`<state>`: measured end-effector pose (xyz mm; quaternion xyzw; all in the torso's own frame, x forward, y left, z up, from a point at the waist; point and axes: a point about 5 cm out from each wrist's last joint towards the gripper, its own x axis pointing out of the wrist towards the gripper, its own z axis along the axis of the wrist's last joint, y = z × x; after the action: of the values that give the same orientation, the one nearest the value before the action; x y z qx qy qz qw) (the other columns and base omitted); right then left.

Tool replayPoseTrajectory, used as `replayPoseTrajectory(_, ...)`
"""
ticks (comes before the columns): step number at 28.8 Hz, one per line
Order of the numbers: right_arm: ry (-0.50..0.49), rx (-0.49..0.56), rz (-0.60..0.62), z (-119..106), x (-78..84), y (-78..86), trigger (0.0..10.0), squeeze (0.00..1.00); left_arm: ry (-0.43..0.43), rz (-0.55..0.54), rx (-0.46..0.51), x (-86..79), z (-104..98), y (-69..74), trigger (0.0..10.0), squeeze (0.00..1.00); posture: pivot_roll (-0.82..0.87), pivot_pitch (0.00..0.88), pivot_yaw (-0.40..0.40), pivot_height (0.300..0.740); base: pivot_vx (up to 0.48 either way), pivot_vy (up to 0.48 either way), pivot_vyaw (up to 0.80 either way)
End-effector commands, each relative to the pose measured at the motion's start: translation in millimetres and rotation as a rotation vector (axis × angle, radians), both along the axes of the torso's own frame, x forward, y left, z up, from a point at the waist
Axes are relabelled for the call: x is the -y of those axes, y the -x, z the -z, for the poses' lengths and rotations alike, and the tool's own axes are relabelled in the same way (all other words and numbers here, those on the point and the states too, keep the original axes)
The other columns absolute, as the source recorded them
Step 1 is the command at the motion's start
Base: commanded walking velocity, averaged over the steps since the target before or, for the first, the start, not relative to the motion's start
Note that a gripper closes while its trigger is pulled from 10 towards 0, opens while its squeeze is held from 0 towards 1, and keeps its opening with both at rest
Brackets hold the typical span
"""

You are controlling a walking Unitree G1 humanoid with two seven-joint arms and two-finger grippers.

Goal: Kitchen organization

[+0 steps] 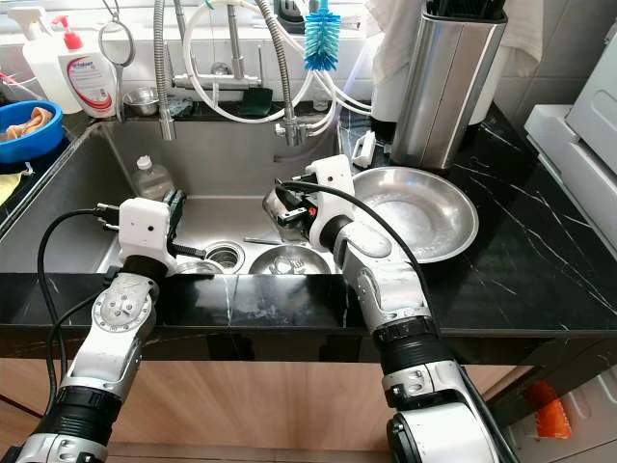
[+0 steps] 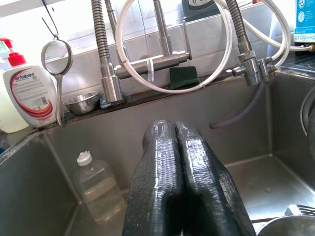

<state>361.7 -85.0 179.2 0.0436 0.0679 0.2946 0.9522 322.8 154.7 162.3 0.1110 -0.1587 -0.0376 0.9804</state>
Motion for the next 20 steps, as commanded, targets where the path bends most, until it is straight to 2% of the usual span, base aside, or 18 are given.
replayPoseTrajectory(1, -0.004, 0.022, 0.014, -4.8, 0.9, -1.9, 10.0, 0.88, 0.0, -0.004, -0.001, -1.3, -0.8, 1.5, 10.0, 0.0, -0.2, 0.0, 0.022, 0.731, 0.0, 0.0, 0.0)
replayPoseTrajectory(6, -0.002, 0.039, 0.049, -8.7, 5.8, -5.0, 10.0, 0.88, 0.0, -0.004, -0.002, -1.0, -0.7, 1.2, 10.0, 0.0, -0.2, 0.0, 0.022, 0.731, 0.0, 0.0, 0.0)
replayPoseTrajectory(8, 0.003, 0.041, 0.051, -8.6, 6.8, -5.4, 10.0, 0.84, 0.001, -0.004, -0.002, -1.0, -0.6, 1.3, 10.0, 0.0, -0.2, 0.0, 0.022, 0.731, 0.0, 0.0, 0.0)
replayPoseTrajectory(9, 0.008, 0.043, 0.05, -8.7, 7.0, -5.4, 10.0, 0.6, 0.001, -0.004, -0.003, -0.9, -0.5, 1.3, 10.0, 0.0, -0.2, 0.0, 0.022, 0.731, 0.0, 0.0, 0.0)
replayPoseTrajectory(10, 0.018, 0.051, 0.047, -9.1, 7.2, -5.3, 10.0, 0.16, 0.001, -0.005, -0.003, -0.9, -0.5, 1.3, 10.0, 0.0, -0.2, 0.0, 0.022, 0.731, 0.0, 0.0, 0.0)
replayPoseTrajectory(11, 0.034, 0.084, 0.068, -11.7, 8.8, -5.2, 10.0, 0.0, 0.002, -0.005, -0.003, -0.9, -0.5, 1.5, 10.0, 0.0, -0.2, 0.0, 0.021, 0.731, 0.0, 0.0, 0.0)
replayPoseTrajectory(16, 0.054, 0.235, 0.117, -37.0, 13.9, -1.5, 10.0, 0.0, 0.001, -0.009, -0.002, -1.7, -0.4, 1.4, 10.0, 0.0, -0.2, 0.0, 0.021, 0.731, 0.0, 0.0, 0.0)
replayPoseTrajectory(19, 0.06, 0.295, 0.241, -52.9, 34.3, -3.5, 10.0, 0.0, 0.0, -0.01, -0.004, -1.8, 0.1, 1.3, 10.0, 0.0, -0.2, 0.0, 0.02, 0.731, 0.0, 0.0, 0.0)
replayPoseTrajectory(20, 0.069, 0.307, 0.344, -58.7, 53.1, -5.3, 10.0, 0.0, 0.0, -0.01, -0.004, -1.9, 0.1, 1.2, 10.0, 0.0, -0.2, 0.0, 0.02, 0.731, 0.0, 0.0, 0.0)
